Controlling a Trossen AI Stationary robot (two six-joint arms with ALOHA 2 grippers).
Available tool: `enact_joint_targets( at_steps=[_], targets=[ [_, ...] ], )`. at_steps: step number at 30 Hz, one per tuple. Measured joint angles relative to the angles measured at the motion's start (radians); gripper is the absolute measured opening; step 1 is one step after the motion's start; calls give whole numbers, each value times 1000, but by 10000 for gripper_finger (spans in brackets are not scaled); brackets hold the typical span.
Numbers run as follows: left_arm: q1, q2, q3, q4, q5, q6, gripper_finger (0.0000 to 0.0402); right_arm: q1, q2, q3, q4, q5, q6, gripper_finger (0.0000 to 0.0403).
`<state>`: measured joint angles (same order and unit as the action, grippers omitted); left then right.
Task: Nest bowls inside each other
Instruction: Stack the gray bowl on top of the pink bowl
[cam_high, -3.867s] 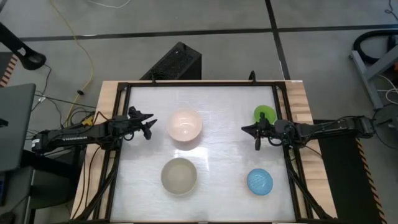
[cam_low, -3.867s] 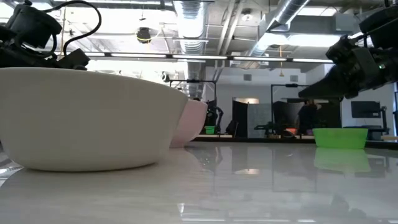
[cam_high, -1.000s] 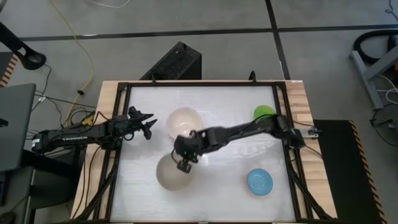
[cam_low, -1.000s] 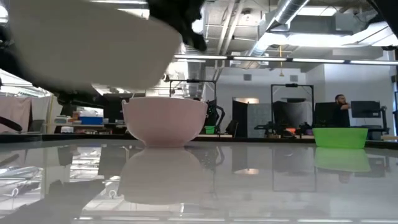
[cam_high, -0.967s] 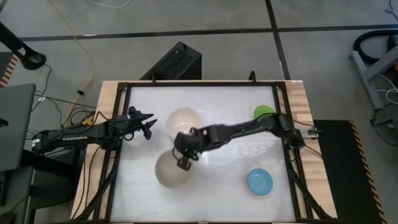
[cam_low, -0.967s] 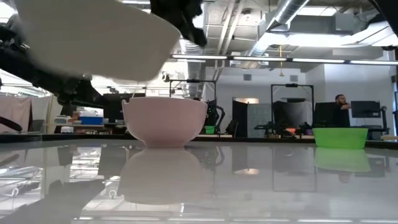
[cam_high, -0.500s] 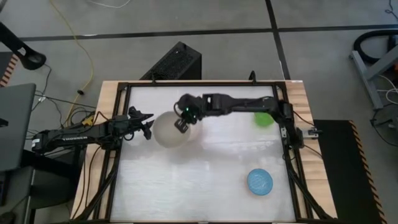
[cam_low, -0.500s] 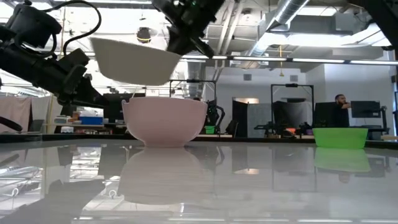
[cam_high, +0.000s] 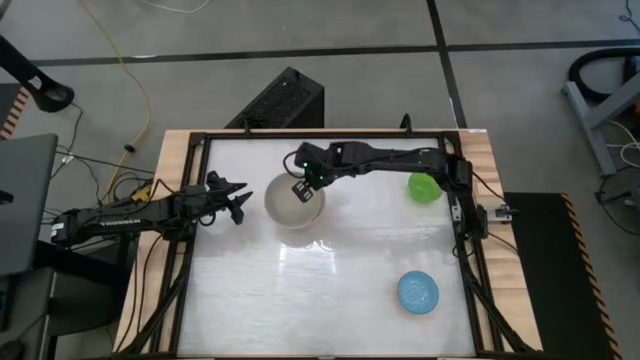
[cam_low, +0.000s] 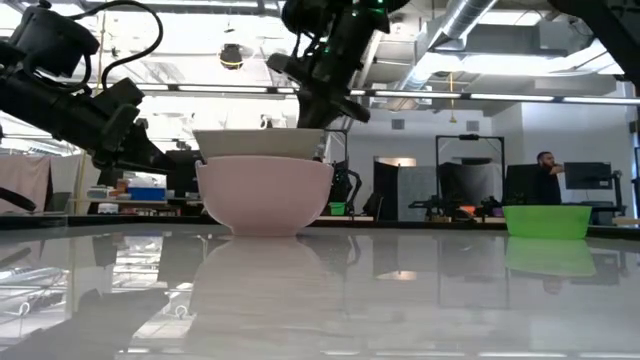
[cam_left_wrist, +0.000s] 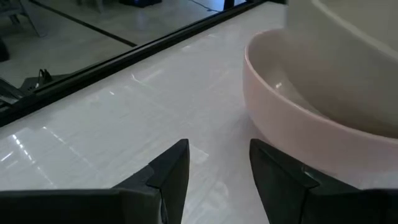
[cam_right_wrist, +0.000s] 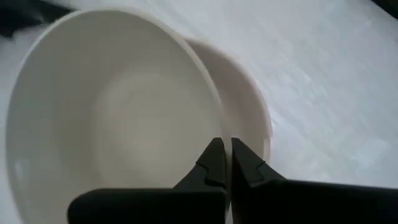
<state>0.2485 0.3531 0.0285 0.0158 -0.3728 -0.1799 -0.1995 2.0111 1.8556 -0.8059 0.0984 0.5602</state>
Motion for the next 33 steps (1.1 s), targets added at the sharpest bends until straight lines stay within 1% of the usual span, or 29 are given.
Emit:
enact_joint_targets(
  at_steps=[3,6,17,26,28,33],
  targets=[
    [0,0,0,0,0,0,158,-8,3,-33,42,-15,16,7],
    [0,0,0,0,0,0,158,-8,7,-52,45,-17,23,7],
    [0,0,0,0,0,0,158,-7,6,-62,54,33,42,6],
    [0,0,0,0,0,0,158,-4,6,-62,49,35,54,7],
    [0,0,0,0,0,0,158,0,6,-62,50,35,59,15],
    [0,0,0,0,0,0,158,11,6,-62,48,38,53,58]
  ],
)
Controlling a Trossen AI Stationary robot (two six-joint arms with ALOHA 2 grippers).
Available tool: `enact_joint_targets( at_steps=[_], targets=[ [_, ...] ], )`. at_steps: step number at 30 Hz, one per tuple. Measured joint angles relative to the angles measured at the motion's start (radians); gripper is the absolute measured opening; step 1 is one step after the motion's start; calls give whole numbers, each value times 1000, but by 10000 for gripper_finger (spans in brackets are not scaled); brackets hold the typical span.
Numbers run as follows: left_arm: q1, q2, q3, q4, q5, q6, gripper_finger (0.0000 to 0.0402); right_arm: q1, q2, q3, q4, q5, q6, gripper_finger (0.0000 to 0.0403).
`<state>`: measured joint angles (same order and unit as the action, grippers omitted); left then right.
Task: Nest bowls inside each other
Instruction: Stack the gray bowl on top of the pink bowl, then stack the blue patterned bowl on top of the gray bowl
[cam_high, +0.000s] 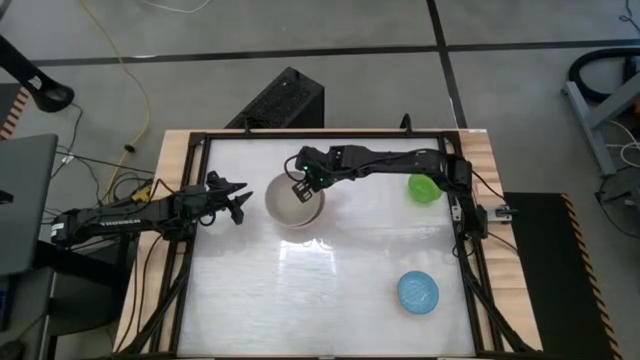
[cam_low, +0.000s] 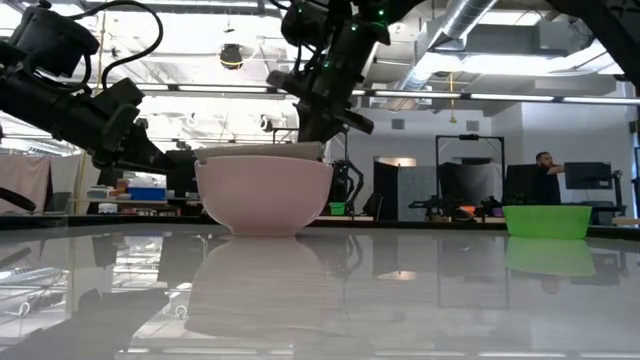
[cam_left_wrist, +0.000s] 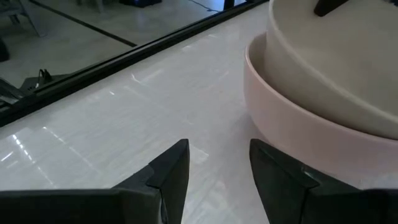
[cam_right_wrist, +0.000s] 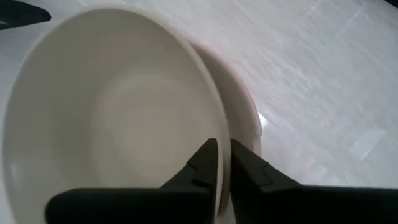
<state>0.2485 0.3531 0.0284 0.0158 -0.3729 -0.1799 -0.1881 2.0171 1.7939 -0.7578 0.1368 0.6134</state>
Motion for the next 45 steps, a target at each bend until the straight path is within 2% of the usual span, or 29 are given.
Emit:
enact_joint_targets(
  at_steps=[6,12,22,27,35,45],
  targets=[
    [0,0,0,0,0,0,158,4,0,0,-3,9,-16,93],
    [0,0,0,0,0,0,158,4,0,0,-36,106,-19,124],
    [0,0,0,0,0,0,158,-4,-7,27,-65,93,-61,210],
    [0,0,0,0,0,0,158,18,-9,116,-186,46,-43,219],
    [0,0,0,0,0,0,158,158,-12,204,-466,-40,125,206],
    [0,0,0,0,0,0,158,474,-10,198,-812,-155,563,230]
  ],
)
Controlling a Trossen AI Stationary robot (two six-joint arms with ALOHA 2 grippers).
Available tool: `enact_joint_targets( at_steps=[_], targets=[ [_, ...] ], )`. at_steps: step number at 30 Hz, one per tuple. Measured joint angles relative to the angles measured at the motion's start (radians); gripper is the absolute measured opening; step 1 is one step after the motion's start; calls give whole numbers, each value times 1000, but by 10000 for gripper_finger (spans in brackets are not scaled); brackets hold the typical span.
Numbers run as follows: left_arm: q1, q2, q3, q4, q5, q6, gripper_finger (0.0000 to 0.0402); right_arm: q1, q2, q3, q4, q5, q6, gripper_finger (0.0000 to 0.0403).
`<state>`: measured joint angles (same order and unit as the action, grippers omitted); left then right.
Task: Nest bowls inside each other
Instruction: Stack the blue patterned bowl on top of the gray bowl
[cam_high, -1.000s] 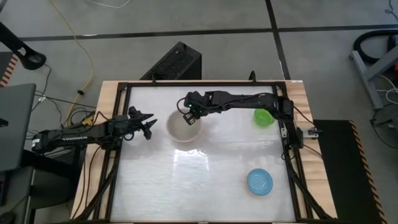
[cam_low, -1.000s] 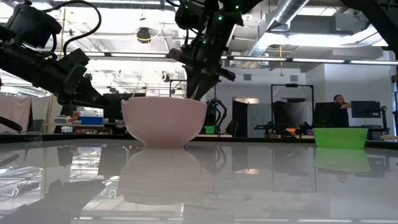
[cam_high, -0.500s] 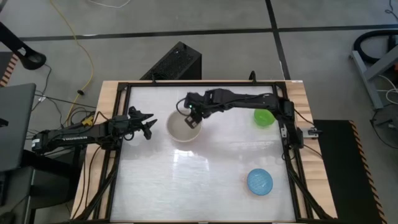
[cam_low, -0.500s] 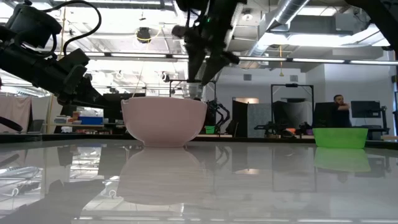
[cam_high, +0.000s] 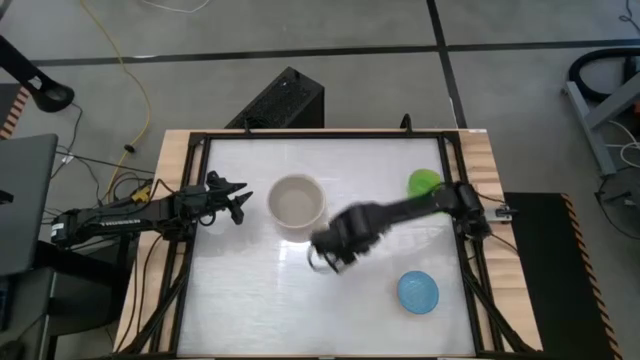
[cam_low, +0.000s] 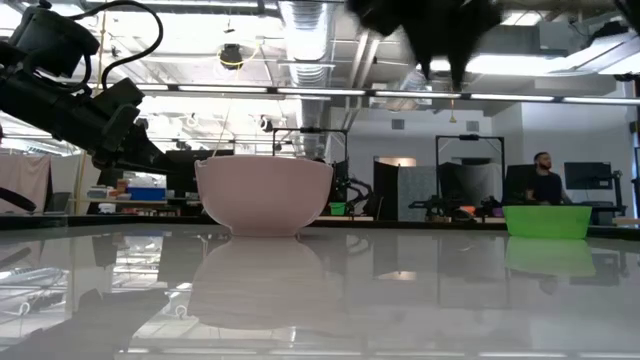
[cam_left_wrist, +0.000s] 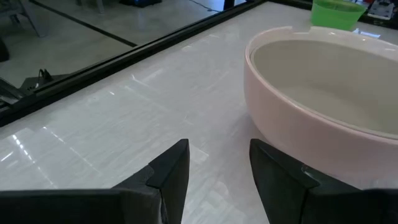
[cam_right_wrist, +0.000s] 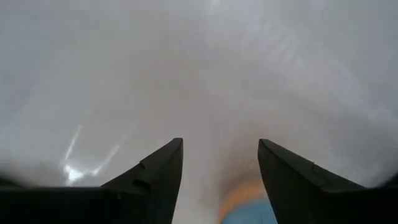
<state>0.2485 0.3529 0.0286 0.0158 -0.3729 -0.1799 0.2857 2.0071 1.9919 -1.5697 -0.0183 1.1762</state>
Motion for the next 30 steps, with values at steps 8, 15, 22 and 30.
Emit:
enact_joint_targets(
  at_steps=[8,15,22,30],
  targets=[
    [0,0,0,0,0,0,158,198,-37,-105,0,-78,284,234],
    [0,0,0,0,0,0,158,338,-216,-298,14,-62,557,234],
    [0,0,0,0,0,0,158,459,-384,-594,177,-33,821,234],
    [0,0,0,0,0,0,158,486,-425,-820,296,-34,892,233]
  ],
)
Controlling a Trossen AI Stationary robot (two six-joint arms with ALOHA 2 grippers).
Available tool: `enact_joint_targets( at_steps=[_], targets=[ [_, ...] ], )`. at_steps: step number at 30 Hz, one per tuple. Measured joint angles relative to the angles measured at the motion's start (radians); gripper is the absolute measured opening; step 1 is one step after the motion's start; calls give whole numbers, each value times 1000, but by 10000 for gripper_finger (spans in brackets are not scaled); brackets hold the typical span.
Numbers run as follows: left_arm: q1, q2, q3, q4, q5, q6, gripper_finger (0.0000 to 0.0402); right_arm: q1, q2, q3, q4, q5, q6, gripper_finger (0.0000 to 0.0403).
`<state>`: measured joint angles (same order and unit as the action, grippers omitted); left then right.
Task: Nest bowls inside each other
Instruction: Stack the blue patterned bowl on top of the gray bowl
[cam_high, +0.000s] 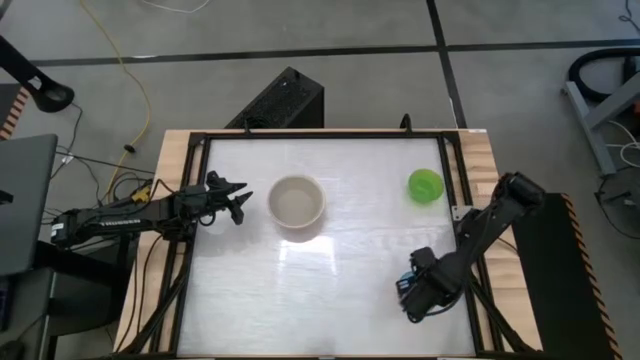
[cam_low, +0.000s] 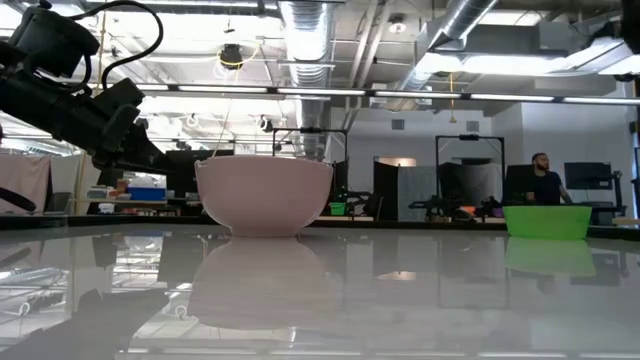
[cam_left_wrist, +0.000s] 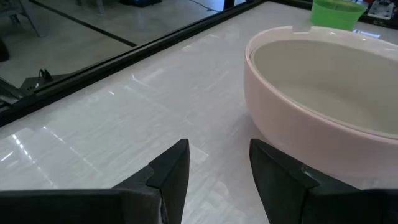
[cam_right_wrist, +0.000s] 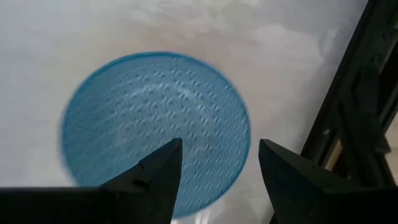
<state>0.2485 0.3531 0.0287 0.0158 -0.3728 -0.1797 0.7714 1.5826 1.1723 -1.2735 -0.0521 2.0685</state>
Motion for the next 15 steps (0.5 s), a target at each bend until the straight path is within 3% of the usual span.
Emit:
enact_joint_targets(
  at_steps=[15],
  targets=[
    [0,0,0,0,0,0,158,-2,-95,-287,261,-29,-55,228]
  ],
)
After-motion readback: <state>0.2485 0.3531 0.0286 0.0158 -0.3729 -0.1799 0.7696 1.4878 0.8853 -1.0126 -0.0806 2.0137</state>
